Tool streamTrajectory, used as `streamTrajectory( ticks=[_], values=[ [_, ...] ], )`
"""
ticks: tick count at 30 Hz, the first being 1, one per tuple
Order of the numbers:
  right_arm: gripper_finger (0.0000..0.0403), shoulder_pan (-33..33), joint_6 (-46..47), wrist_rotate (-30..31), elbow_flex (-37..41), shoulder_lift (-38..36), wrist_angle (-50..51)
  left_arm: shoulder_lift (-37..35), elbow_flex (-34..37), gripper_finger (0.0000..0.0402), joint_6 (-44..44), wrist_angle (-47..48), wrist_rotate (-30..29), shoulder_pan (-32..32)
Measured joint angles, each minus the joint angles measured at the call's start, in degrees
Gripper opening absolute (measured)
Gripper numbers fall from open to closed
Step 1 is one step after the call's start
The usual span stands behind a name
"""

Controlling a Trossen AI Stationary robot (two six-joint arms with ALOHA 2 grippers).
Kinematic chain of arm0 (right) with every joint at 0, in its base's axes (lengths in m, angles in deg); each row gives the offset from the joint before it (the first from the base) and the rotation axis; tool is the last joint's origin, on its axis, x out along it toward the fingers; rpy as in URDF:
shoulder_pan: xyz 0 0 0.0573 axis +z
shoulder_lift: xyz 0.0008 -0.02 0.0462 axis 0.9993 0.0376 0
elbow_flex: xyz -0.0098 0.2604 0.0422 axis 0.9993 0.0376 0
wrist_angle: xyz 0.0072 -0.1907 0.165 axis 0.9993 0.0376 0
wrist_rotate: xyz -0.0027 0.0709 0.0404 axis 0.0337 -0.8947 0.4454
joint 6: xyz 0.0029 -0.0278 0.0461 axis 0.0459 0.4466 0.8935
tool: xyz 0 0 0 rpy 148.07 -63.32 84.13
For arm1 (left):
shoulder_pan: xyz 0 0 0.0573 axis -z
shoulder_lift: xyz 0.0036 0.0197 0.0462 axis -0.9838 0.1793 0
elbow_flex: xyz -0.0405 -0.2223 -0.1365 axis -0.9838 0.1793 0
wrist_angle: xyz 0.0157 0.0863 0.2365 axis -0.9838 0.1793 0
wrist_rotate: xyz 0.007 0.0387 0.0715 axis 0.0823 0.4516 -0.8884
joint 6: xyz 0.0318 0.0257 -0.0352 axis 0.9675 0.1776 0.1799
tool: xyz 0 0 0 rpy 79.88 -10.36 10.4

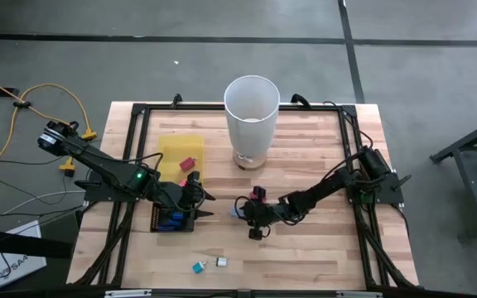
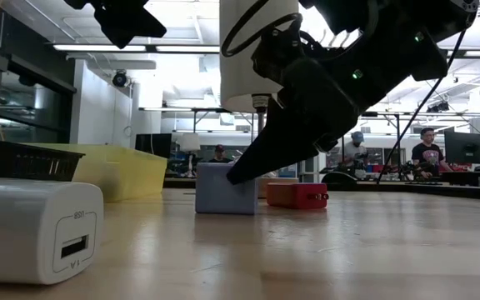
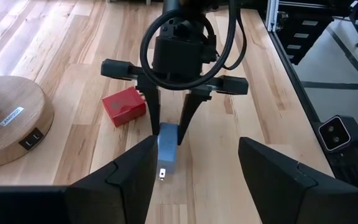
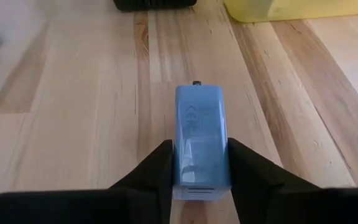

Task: Pick & Place Office items
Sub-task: Put the light blue charger into the yellow bin

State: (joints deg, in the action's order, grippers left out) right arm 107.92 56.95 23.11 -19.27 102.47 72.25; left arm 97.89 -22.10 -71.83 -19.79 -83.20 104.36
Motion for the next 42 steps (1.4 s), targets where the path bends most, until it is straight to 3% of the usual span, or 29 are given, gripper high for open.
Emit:
streamTrajectory(
  ticks=[12,21,42],
  values=[
    [0.0109,0.07,-0.23,-0.31,0.02,-0.60,-2.36,0.00,0.00,0.0218,-0.04,-0.02,0.00,0.00],
    [0.0109,0.51,-3.07,1.32,0.05,-6.58,-2.98,0.00,0.00,0.0218,-0.07,-0.46,0.00,0.00],
    [0.0109,0.92,-12.18,3.18,0.00,-9.27,-17.94,0.00,0.00,0.0218,0.00,-2.90,-0.02,-0.02]
  ],
)
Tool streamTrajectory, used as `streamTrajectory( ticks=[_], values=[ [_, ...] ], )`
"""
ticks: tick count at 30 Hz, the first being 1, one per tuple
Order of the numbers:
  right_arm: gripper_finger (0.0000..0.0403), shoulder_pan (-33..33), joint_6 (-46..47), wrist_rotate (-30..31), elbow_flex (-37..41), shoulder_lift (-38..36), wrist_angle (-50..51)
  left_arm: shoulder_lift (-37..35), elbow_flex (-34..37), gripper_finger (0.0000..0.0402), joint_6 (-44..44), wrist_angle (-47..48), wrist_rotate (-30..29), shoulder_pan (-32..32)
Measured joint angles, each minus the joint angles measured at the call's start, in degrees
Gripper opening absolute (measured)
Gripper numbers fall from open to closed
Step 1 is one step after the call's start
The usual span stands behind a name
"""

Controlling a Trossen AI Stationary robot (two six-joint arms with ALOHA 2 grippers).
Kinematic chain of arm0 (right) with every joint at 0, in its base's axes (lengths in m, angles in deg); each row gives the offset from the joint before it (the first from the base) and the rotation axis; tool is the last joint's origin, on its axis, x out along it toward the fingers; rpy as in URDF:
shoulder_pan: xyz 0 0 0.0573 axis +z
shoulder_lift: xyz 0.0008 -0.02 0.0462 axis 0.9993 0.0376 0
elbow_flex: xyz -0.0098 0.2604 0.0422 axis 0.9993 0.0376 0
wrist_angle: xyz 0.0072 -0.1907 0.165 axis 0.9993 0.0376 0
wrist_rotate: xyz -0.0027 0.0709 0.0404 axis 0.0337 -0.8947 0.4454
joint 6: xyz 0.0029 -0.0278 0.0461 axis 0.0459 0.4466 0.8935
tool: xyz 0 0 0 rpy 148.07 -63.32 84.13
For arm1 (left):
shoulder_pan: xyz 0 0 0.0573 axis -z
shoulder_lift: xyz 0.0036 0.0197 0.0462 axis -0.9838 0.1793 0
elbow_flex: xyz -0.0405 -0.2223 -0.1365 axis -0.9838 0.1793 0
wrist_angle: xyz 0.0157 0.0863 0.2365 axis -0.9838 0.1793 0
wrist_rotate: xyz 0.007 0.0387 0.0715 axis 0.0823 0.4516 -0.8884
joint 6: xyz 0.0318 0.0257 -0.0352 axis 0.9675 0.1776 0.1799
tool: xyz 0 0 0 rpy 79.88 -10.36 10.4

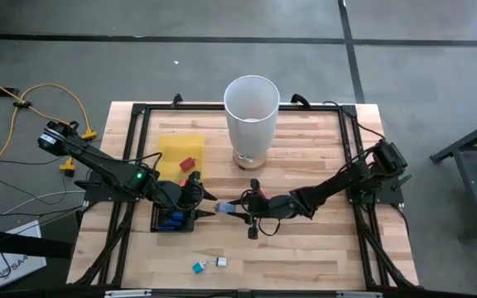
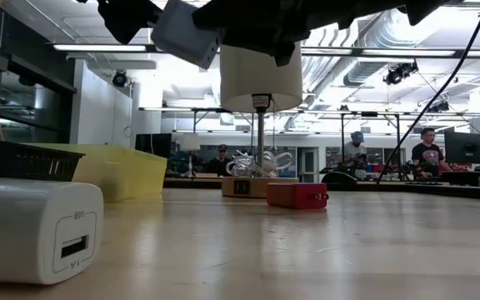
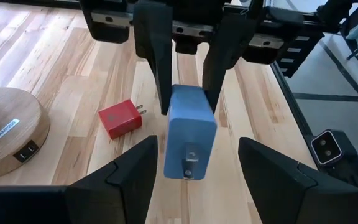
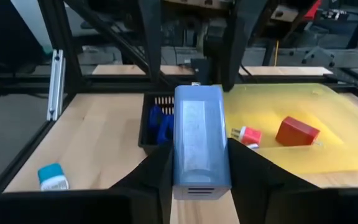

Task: Pick & Place Office items
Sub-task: Put the light blue charger into the yellow bin

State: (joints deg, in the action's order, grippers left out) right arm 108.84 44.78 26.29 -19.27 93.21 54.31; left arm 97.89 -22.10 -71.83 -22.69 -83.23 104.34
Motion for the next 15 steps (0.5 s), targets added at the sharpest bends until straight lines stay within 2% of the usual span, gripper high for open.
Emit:
streamTrajectory(
  ticks=[15],
  values=[
    [0.0109,-0.15,-4.04,-0.13,0.00,0.00,-7.26,0.00,0.00,0.0218,1.11,-1.59,0.00,-0.81]
  ],
)
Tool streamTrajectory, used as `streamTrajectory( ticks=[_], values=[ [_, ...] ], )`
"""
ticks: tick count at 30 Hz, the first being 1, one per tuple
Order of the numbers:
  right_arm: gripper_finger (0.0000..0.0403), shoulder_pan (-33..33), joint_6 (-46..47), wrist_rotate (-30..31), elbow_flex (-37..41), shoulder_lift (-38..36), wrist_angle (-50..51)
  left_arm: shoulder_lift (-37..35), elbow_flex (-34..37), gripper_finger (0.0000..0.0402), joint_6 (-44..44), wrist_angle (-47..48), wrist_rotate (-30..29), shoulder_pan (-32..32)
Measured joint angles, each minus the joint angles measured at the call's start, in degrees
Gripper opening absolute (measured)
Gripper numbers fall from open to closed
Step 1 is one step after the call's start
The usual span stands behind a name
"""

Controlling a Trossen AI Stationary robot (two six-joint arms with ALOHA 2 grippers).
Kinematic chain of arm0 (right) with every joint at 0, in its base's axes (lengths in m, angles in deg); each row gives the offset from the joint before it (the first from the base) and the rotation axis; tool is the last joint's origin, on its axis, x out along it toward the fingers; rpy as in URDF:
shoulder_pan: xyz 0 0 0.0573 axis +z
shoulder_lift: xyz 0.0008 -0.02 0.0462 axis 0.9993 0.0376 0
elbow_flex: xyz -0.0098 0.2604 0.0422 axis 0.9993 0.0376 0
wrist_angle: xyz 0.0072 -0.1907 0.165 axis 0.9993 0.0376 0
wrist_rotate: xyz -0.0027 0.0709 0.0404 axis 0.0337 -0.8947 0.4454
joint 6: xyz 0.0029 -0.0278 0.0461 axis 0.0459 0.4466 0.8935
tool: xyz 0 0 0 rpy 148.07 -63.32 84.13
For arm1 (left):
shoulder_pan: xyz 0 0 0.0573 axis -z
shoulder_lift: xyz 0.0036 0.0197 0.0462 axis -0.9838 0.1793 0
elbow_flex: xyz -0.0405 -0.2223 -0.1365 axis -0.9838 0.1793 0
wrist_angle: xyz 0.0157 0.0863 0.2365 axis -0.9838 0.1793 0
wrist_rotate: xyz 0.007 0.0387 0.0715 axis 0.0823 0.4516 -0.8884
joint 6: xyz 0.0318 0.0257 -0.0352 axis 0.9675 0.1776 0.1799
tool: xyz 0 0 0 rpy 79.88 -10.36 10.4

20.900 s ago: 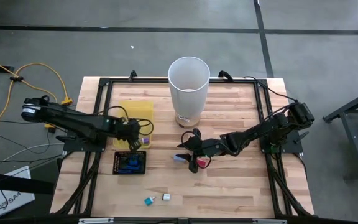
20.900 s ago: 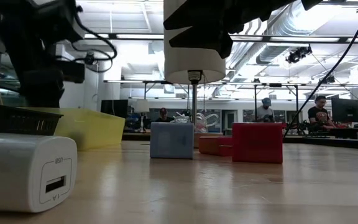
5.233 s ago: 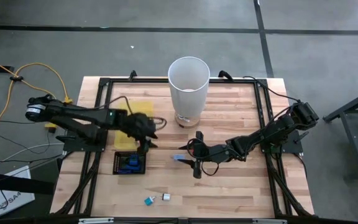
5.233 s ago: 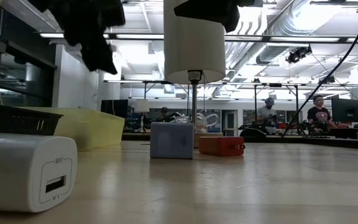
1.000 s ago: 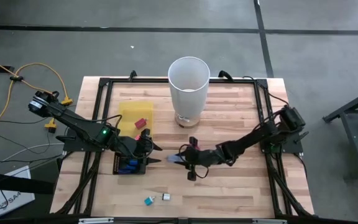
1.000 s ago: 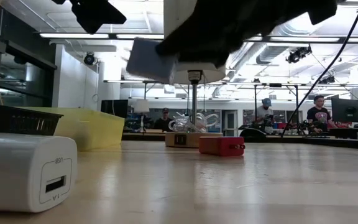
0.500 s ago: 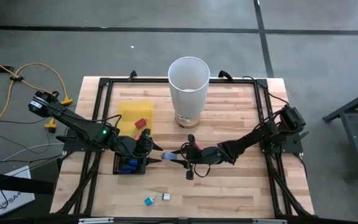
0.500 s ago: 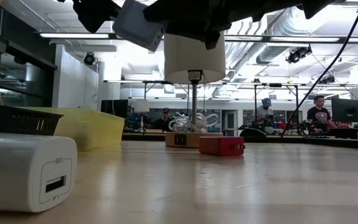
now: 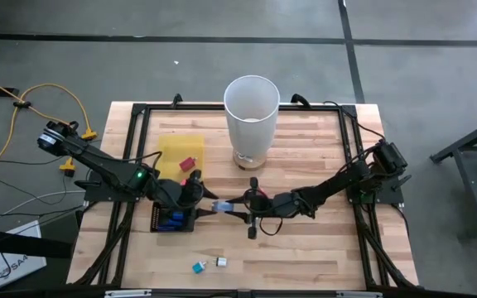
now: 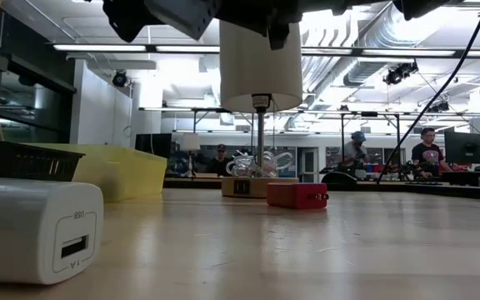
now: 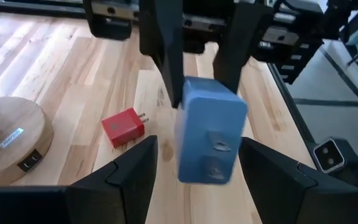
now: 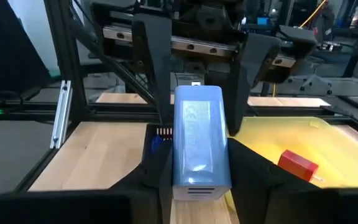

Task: Pick & Place Office items
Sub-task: Put the light blue charger into the yellow bin

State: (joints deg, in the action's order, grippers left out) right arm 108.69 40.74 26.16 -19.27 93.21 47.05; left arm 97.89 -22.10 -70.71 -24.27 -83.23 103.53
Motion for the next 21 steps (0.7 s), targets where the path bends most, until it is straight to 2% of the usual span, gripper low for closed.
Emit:
streamTrajectory(
  ticks=[14,17,21],
  values=[
    [0.0109,0.00,-0.41,-0.21,0.00,0.00,-1.22,3.79,0.00,0.0215,5.97,-3.82,0.07,-0.96],
    [0.0109,0.00,-0.41,-0.20,0.00,0.00,-1.20,3.93,0.00,0.0197,5.78,-3.71,0.22,-0.99],
    [0.0110,0.00,-0.41,-0.16,0.00,0.00,-1.18,3.93,0.00,0.0153,5.98,-3.87,0.34,-0.96]
  ],
)
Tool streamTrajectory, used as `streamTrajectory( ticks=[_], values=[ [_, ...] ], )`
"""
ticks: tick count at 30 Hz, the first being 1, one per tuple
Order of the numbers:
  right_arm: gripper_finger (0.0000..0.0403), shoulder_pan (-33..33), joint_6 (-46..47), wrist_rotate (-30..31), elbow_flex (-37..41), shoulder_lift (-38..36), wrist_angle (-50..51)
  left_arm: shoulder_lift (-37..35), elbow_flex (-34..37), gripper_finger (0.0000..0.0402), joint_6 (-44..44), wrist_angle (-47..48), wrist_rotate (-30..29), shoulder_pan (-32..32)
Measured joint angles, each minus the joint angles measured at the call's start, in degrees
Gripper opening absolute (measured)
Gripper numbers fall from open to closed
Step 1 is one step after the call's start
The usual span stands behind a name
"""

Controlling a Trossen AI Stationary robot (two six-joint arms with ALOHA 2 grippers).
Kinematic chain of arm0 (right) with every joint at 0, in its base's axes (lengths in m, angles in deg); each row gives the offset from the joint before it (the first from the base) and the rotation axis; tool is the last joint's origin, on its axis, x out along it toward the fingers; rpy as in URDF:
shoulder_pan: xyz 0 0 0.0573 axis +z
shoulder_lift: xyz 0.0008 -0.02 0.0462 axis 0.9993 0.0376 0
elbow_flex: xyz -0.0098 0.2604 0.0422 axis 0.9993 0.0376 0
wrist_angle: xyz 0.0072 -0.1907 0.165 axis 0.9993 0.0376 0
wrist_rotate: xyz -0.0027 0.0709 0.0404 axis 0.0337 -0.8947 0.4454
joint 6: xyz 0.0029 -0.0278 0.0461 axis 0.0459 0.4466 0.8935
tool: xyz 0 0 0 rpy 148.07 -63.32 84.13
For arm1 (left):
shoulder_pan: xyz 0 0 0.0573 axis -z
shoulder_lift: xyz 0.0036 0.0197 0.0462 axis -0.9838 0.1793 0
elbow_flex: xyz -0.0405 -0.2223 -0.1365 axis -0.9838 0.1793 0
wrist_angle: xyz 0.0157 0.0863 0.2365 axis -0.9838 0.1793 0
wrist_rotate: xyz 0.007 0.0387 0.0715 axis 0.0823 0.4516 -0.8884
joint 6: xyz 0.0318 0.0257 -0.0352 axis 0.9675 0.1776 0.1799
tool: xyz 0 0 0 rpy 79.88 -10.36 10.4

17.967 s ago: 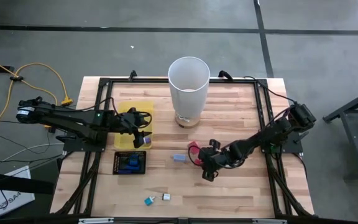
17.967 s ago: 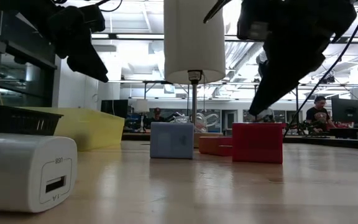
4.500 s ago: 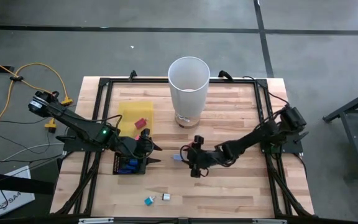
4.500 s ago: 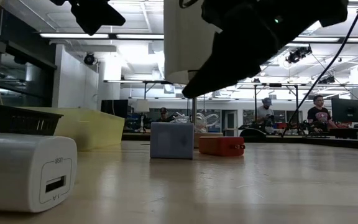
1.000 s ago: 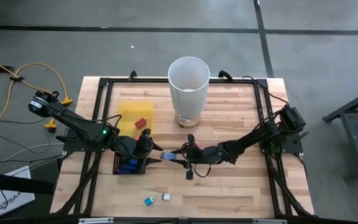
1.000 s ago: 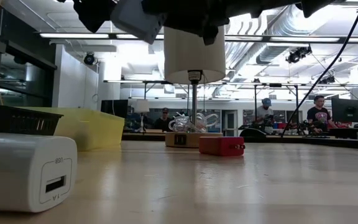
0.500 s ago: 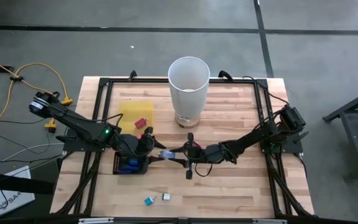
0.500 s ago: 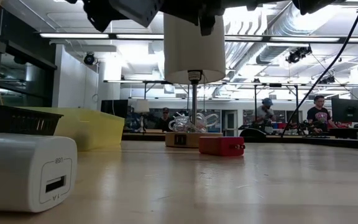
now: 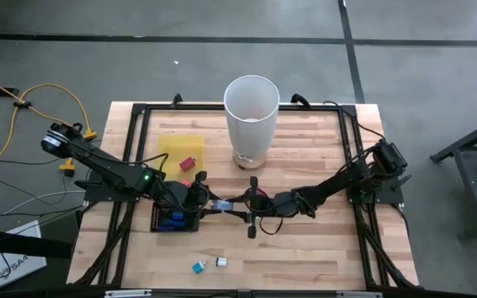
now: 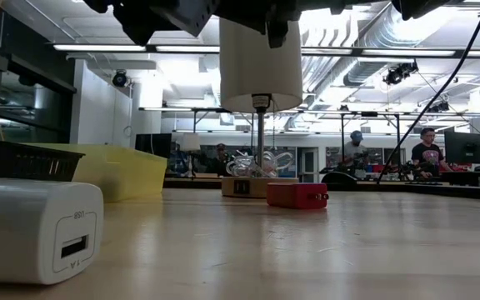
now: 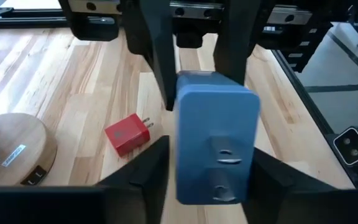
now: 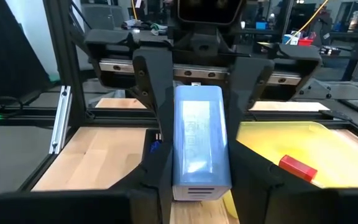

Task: Pick & Place Office items
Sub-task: Put the light blue charger into the yellow bin

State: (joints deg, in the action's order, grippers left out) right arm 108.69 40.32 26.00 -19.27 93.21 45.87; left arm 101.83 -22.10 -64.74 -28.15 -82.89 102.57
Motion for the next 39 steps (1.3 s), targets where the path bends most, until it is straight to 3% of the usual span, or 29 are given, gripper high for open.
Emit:
streamTrajectory(
  ticks=[4,18,39],
  values=[
    [0.0109,0.00,0.26,0.38,0.00,0.00,0.06,0.00,0.00,0.0115,0.21,0.10,-0.07,0.00],
    [0.0112,0.00,0.19,0.15,0.00,0.00,0.07,0.00,0.00,0.0115,0.16,0.05,-0.07,0.00],
    [0.0207,0.02,-1.99,-1.26,-0.02,0.02,1.36,-1.27,0.00,0.0115,-2.01,3.56,0.04,0.00]
  ],
)
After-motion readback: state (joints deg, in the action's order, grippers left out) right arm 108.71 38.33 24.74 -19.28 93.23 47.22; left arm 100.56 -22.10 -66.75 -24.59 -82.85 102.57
